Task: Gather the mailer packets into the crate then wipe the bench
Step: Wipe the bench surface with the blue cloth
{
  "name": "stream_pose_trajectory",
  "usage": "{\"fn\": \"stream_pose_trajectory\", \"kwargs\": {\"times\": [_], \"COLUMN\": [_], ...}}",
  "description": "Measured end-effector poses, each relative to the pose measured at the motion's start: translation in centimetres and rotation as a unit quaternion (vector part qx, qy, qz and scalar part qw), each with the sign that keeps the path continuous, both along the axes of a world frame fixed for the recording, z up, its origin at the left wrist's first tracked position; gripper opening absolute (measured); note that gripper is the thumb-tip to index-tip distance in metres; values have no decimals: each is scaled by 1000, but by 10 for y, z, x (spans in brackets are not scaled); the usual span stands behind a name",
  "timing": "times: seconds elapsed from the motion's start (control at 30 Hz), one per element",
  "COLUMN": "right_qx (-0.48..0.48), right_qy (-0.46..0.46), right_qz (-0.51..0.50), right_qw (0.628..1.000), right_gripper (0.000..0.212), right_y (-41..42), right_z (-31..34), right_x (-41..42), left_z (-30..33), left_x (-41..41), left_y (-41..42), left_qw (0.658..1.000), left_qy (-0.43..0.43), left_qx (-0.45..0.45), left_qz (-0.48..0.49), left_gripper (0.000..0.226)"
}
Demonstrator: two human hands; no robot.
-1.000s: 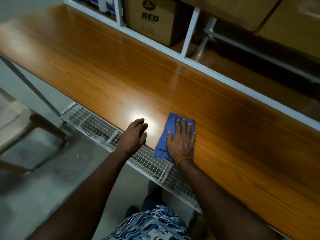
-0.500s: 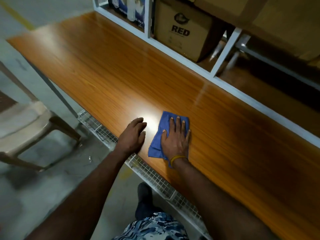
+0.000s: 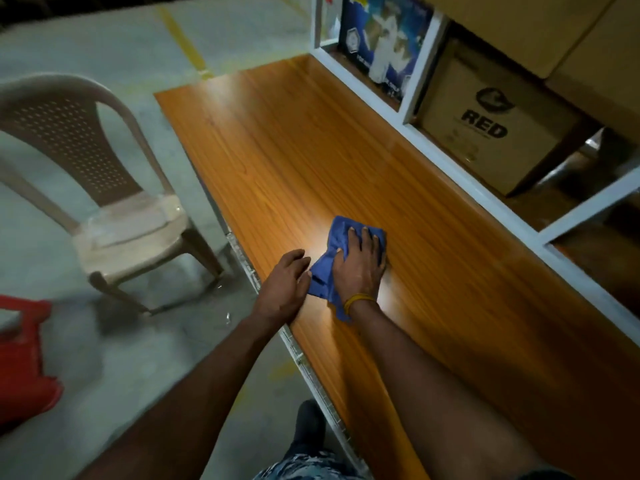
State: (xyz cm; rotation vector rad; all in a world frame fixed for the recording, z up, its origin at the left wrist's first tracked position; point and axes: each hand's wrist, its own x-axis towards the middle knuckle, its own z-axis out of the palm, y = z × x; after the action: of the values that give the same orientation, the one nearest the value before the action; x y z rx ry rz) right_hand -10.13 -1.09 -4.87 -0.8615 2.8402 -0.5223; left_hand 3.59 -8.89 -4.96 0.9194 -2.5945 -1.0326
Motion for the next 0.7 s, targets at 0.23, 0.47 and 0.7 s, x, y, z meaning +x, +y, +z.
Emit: {"fn": "stream_pose_trajectory", "kwargs": {"times": [0.23, 0.47, 0.7], "right_qx": [-21, -9, 46], "right_qy": [-174, -138, -82], "right_qz": [9, 90, 119], "right_qw": [985, 986, 988], "right_gripper": [31, 37, 50], "right_y": [-84, -96, -116], "right_z": [28, 37, 46], "right_x": [-7, 10, 29], "left_z": [4, 8, 17], "left_x": [10, 33, 42], "left_y": [-14, -24, -44], "left_qw": [993, 977, 946], "left_qy": [53, 11, 52], "left_qx": [24, 47, 146], "left_qz": [104, 207, 286], "left_gripper": [45, 49, 52]}}
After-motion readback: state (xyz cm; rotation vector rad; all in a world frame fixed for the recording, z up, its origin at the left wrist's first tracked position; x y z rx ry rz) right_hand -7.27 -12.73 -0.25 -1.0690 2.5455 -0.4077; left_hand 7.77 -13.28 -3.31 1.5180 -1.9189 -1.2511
